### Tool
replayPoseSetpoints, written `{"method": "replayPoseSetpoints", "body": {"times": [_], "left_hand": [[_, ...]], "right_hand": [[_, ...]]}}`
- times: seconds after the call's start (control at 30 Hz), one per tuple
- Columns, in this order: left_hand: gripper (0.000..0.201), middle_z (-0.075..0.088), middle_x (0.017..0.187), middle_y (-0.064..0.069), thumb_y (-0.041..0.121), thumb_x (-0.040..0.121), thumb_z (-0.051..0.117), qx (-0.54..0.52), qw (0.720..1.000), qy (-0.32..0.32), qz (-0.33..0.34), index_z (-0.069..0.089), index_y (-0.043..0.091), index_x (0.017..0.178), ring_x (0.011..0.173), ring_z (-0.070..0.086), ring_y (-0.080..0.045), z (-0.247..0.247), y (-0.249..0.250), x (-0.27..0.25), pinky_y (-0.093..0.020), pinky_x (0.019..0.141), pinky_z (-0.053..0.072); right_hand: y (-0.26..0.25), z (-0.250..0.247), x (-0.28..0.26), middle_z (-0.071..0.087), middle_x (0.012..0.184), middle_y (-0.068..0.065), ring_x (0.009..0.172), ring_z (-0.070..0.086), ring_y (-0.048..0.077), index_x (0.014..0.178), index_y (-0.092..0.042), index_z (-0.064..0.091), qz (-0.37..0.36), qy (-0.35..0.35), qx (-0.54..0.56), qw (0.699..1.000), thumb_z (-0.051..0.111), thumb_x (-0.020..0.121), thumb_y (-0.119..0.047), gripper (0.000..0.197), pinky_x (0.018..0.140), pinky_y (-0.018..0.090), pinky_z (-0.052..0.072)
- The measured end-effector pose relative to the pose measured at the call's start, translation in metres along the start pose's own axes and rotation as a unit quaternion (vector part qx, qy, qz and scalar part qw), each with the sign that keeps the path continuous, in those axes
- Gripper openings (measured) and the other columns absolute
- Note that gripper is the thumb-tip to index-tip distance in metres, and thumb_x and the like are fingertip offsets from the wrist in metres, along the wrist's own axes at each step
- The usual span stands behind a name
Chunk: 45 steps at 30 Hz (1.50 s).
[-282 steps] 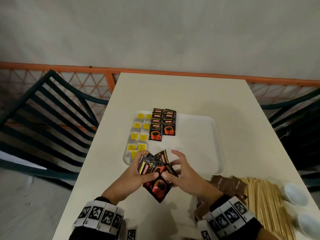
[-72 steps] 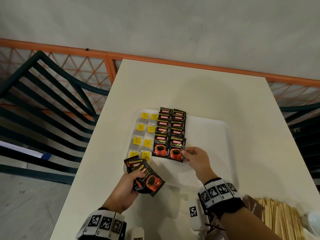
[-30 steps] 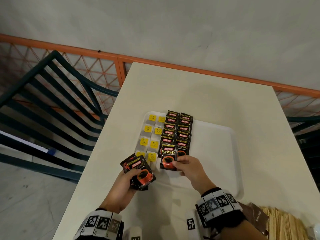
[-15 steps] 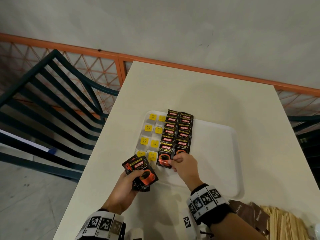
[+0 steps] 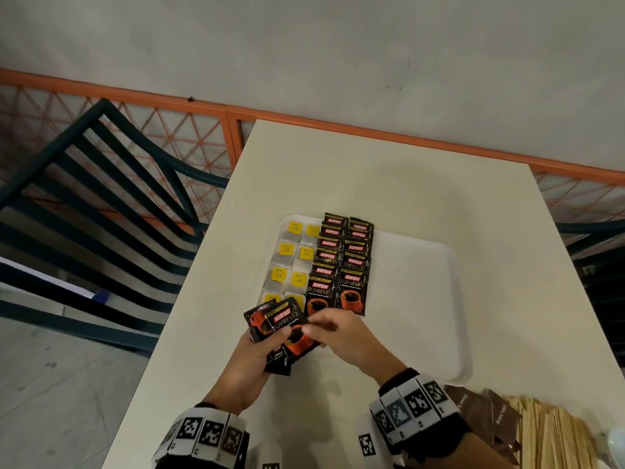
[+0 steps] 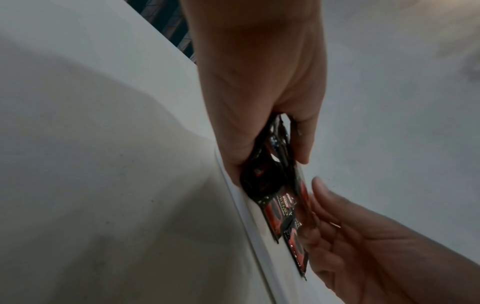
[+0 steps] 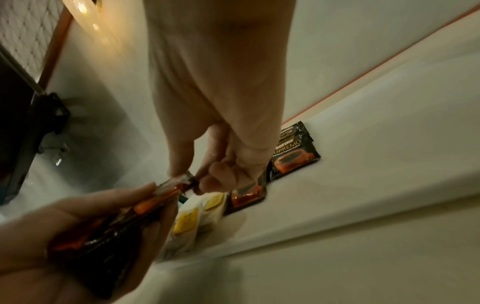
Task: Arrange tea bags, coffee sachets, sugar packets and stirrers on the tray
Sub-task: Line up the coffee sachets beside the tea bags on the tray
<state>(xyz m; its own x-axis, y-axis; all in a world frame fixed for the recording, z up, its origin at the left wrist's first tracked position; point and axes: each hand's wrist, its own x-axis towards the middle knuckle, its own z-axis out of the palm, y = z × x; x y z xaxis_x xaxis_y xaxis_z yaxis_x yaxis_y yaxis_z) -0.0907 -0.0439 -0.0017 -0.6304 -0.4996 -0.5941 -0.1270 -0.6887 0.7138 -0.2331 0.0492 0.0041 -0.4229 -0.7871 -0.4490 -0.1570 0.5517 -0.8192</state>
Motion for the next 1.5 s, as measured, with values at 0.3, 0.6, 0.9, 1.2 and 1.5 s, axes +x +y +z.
{"method": "replayPoseSetpoints", "body": {"times": [0.3, 0.6, 0.9, 1.2, 1.5], "left_hand": [[0.025, 0.070, 0.098, -0.016, 0.004, 0.091, 0.044, -0.033, 0.999, 0.005, -0.014, 0.058, 0.011, 0.111, 0.088, 0.064, -0.030, -0.002, -0.003, 0.002, -0.038, 0.074, 0.049], [0.027, 0.072, 0.092, -0.009, -0.001, 0.091, 0.045, -0.032, 0.999, 0.016, -0.011, 0.057, 0.014, 0.109, 0.089, 0.066, -0.026, 0.000, -0.005, 0.004, -0.037, 0.074, 0.050], [0.023, 0.067, 0.099, -0.013, 0.000, 0.090, 0.049, -0.020, 1.000, 0.019, -0.011, 0.057, 0.013, 0.107, 0.091, 0.063, -0.027, 0.001, -0.003, 0.001, -0.037, 0.072, 0.049], [0.026, 0.070, 0.105, -0.010, 0.006, 0.087, 0.057, 0.044, 0.999, -0.005, 0.008, 0.060, 0.015, 0.112, 0.098, 0.066, -0.026, 0.005, -0.003, 0.000, -0.033, 0.074, 0.052], [0.034, 0.070, 0.110, -0.015, 0.010, 0.083, 0.060, 0.070, 0.996, -0.047, 0.016, 0.061, 0.008, 0.117, 0.106, 0.064, -0.028, 0.010, -0.001, -0.005, -0.039, 0.095, 0.048]], "right_hand": [[0.018, -0.021, -0.011, 0.063, 0.072, 0.000, 0.059, 0.058, 0.006, 0.101, -0.008, 0.064, 0.041, 0.016, 0.133, 0.990, 0.061, 0.087, -0.011, 0.014, 0.054, 0.016, 0.045], [0.046, -0.041, -0.007, 0.062, 0.077, 0.003, 0.060, 0.049, 0.008, 0.091, -0.006, 0.064, 0.104, 0.202, 0.143, 0.963, 0.064, 0.084, -0.008, 0.007, 0.058, 0.017, 0.038], [0.054, -0.037, 0.004, 0.065, 0.084, 0.001, 0.075, 0.058, 0.014, 0.091, -0.012, 0.064, 0.125, 0.255, 0.087, 0.955, 0.070, 0.080, -0.016, 0.013, 0.073, 0.025, 0.045], [0.023, -0.032, -0.011, 0.059, 0.081, -0.009, 0.075, 0.054, 0.005, 0.094, -0.016, 0.060, 0.034, 0.205, 0.004, 0.978, 0.058, 0.089, -0.031, 0.016, 0.061, 0.010, 0.041], [-0.001, -0.008, -0.022, 0.060, 0.093, -0.010, 0.085, 0.055, 0.004, 0.101, -0.020, 0.059, -0.024, -0.008, 0.016, 1.000, 0.065, 0.084, -0.028, 0.020, 0.069, 0.017, 0.043]]}}
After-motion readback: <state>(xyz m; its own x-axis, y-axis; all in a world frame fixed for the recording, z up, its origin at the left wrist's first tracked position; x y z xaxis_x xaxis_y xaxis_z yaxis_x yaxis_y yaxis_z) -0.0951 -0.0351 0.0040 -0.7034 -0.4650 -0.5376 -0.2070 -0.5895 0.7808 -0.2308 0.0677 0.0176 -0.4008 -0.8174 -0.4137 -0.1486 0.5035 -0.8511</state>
